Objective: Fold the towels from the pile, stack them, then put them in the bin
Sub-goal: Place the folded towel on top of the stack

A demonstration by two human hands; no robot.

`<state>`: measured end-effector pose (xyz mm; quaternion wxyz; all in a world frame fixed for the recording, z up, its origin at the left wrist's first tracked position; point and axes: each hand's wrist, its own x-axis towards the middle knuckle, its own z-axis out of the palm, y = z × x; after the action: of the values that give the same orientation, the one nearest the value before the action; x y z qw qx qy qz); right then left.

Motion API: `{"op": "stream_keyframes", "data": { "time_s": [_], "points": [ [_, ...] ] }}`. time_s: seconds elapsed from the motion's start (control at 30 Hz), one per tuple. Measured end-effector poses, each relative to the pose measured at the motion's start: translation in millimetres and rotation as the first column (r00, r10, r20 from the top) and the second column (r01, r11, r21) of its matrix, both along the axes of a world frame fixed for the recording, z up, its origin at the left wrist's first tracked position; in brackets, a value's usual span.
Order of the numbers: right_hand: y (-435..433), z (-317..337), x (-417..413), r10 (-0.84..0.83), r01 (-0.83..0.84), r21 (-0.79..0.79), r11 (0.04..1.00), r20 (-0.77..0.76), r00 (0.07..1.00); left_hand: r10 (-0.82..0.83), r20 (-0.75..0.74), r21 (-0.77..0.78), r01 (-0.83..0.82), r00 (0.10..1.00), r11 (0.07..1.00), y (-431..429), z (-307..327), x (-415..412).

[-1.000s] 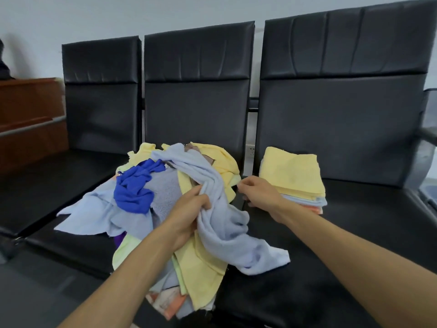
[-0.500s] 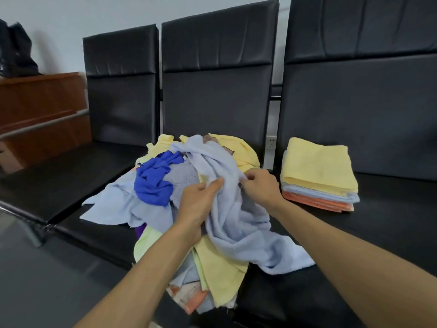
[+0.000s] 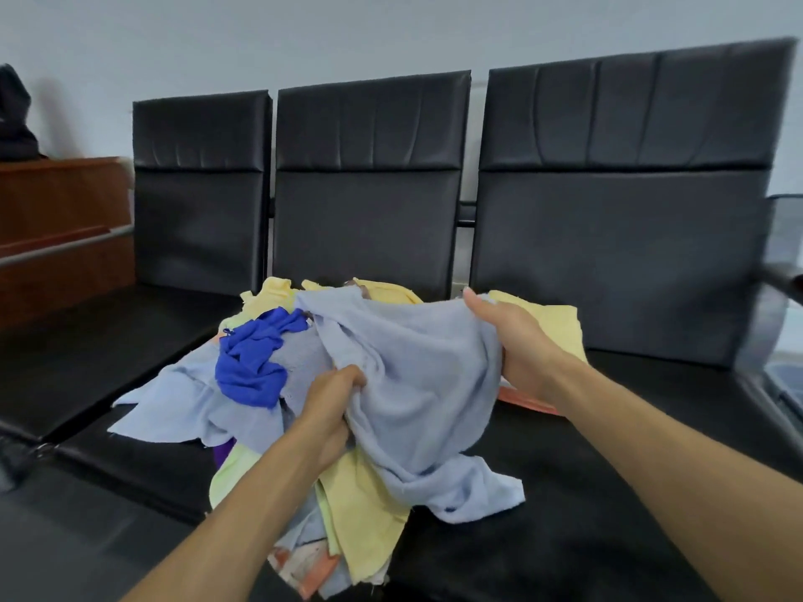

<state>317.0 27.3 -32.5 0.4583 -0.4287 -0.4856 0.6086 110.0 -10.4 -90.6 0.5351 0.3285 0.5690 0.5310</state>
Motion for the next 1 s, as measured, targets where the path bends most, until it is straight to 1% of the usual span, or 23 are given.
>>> {"op": "stream_keyframes", "data": {
  "time_s": [0.07,0.13,0.2,0.27,0.37,0.43,0.47,0.53,0.6,0.63,0.73,0.87,0.9,1.0],
  "points": [
    [-6.0,19.4,10.5,-0.104,0.097,0.115,0.989,0.063,0.993,-0.057,0.063,0.017,0.056,0.996,0.998,-3.1,12.5,9.2],
    [-14.4,37.4,19.5,-0.142,0.115,0.202,0.973,0.129,0.981,-0.065,0.097,0.096,0.055,0.993,0.994,-4.3,34.6,18.5],
    [-25.8,54.2,28.5,-0.172,0.124,0.246,0.961,0.182,0.968,-0.043,0.066,0.142,0.033,0.997,0.989,-2.6,63.2,27.5],
    [-36.9,71.8,38.4,-0.201,0.145,0.271,0.952,0.192,0.961,-0.052,0.017,0.145,0.049,0.999,0.988,-2.2,94.1,37.9],
    [-55.6,97.4,58.4,-0.213,0.146,0.317,0.937,0.187,0.959,-0.112,-0.173,0.186,0.144,0.978,0.972,-13.8,140.2,57.8],
    [-71.3,113.4,73.8,-0.250,0.179,0.353,0.918,0.168,0.953,-0.184,-0.291,0.231,0.256,0.939,0.939,-22.8,166.0,71.9],
    [-80.6,121.1,82.0,-0.292,0.210,0.396,0.894,0.160,0.943,-0.206,-0.375,0.245,0.311,0.904,0.918,-26.5,178.2,78.7],
    [-96.6,134.8,102.6,-0.421,0.301,0.514,0.803,0.131,0.898,-0.187,-0.543,0.266,0.379,0.819,0.886,-35.7,200.6,92.0],
    [-105.1,143.7,121.7,-0.560,0.391,0.601,0.697,0.116,0.820,-0.149,-0.642,0.272,0.405,0.752,0.873,-41.6,215.0,99.1],
    [-106.6,147.2,131.1,-0.613,0.424,0.621,0.659,0.118,0.781,-0.145,-0.672,0.269,0.422,0.726,0.866,-45.4,220.9,100.3],
    [-115.4,154.5,160.3,-0.720,0.542,0.597,0.591,0.087,0.689,-0.165,-0.714,0.249,0.468,0.680,0.848,-49.1,232.7,100.0],
    [-126.9,163.8,190.6,-0.793,0.666,0.519,0.536,0.039,0.608,-0.144,-0.725,0.232,0.436,0.673,0.870,-51.8,239.7,91.0],
    [-129.9,166.2,197.5,-0.805,0.691,0.498,0.523,0.022,0.593,-0.150,-0.719,0.223,0.430,0.678,0.875,-52.2,240.8,89.6],
    [-141.0,172.8,210.8,-0.804,0.739,0.418,0.529,-0.034,0.594,-0.165,-0.718,0.191,0.419,0.676,0.887,-57.5,245.3,87.2]
  ]
}}
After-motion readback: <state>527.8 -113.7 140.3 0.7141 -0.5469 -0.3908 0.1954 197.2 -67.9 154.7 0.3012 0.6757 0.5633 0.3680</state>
